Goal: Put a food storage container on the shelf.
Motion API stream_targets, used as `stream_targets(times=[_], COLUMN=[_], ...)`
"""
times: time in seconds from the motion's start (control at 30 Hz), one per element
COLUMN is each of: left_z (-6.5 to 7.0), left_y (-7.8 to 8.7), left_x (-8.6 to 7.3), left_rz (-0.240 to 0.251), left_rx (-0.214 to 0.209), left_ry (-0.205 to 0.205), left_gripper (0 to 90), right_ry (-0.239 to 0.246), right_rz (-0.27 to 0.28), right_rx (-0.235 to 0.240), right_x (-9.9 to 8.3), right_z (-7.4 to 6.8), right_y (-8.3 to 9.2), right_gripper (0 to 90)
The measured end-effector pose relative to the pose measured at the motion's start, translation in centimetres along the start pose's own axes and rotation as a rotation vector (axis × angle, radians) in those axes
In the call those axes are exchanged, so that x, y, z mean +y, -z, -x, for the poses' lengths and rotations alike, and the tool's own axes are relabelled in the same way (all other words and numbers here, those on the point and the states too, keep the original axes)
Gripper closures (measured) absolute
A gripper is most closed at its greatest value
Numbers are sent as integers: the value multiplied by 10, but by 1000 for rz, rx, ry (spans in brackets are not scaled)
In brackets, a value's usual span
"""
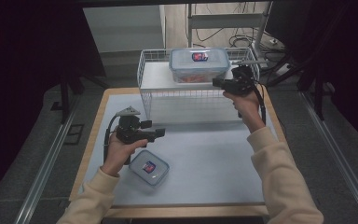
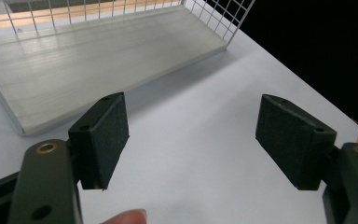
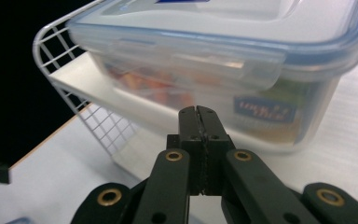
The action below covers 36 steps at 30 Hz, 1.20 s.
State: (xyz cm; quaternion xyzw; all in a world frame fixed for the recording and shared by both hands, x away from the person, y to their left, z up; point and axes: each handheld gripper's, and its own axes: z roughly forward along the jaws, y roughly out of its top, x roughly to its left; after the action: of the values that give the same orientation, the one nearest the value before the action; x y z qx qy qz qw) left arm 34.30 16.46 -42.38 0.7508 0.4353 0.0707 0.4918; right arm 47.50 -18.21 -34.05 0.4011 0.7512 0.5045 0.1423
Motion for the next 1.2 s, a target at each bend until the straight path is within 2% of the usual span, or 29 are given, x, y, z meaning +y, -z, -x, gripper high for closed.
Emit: stream_targets(times=[0.27, 0.57, 0.97, 1.13, 1.2], left_z=[-5, -1, -1, -1, -1], left_y=[3, 1, -3, -3, -2], left_x=[-8, -14, -22, -24, -25], left_rz=[-11, -29, -53, -60, -60], left_rx=[16, 21, 31, 33, 31], left_ry=[16, 12, 5, 4, 6], left_gripper=[255, 254, 252, 251, 252], right_ry=[23, 37, 32, 35, 36], right_rz=[-11, -51, -127, -165, -170], right_rx=[41, 85, 116, 113, 116], right_x=[-23, -73, -150, -170, -174], right_z=[-9, -13, -11, -10, -9], right_y=[27, 51, 62, 61, 60], right_gripper=[897, 897, 896, 892, 862])
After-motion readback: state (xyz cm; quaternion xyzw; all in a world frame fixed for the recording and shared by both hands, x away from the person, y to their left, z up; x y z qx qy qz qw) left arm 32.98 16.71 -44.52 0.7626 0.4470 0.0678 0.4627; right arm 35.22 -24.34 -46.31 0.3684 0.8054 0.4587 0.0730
